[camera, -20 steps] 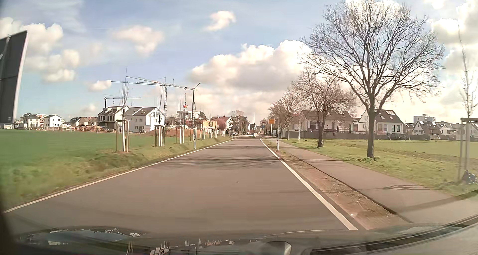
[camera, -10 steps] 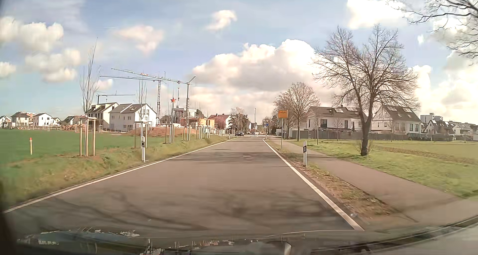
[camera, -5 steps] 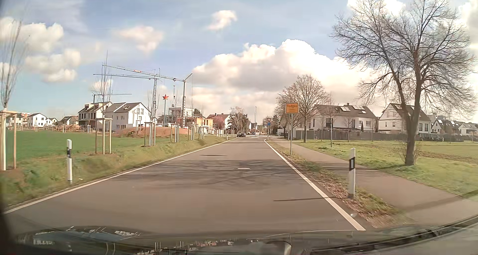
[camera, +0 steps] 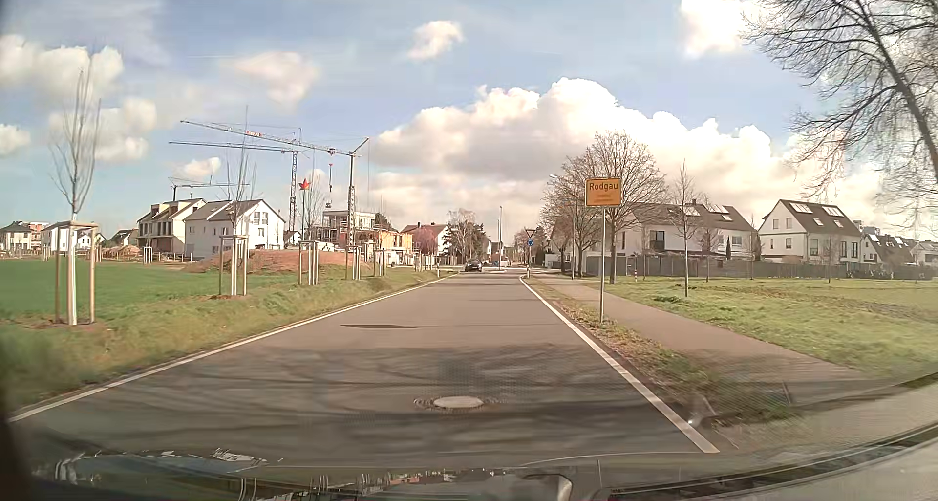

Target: Follow the waypoints while adhering to traffic rules and regulations

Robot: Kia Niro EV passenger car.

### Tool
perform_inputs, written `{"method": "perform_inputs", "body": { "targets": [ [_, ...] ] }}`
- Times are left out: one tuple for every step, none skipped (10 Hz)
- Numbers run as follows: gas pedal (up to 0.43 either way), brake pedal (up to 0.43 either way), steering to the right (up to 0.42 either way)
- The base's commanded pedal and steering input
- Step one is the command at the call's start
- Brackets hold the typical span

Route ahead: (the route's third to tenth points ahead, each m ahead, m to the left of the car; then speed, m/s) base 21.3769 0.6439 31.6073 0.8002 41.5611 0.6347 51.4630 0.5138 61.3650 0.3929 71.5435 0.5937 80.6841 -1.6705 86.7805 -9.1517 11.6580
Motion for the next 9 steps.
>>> {"method": "perform_inputs", "body": {
  "targets": [
    [0.079, 0.000, 0.003],
    [0.079, 0.000, 0.004],
    [0.079, 0.000, 0.004],
    [0.079, 0.000, 0.004],
    [0.079, 0.000, 0.004],
    [0.079, 0.000, 0.004],
    [0.087, 0.000, 0.004],
    [0.087, 0.000, 0.004],
    [0.098, 0.000, 0.003]
  ]
}}
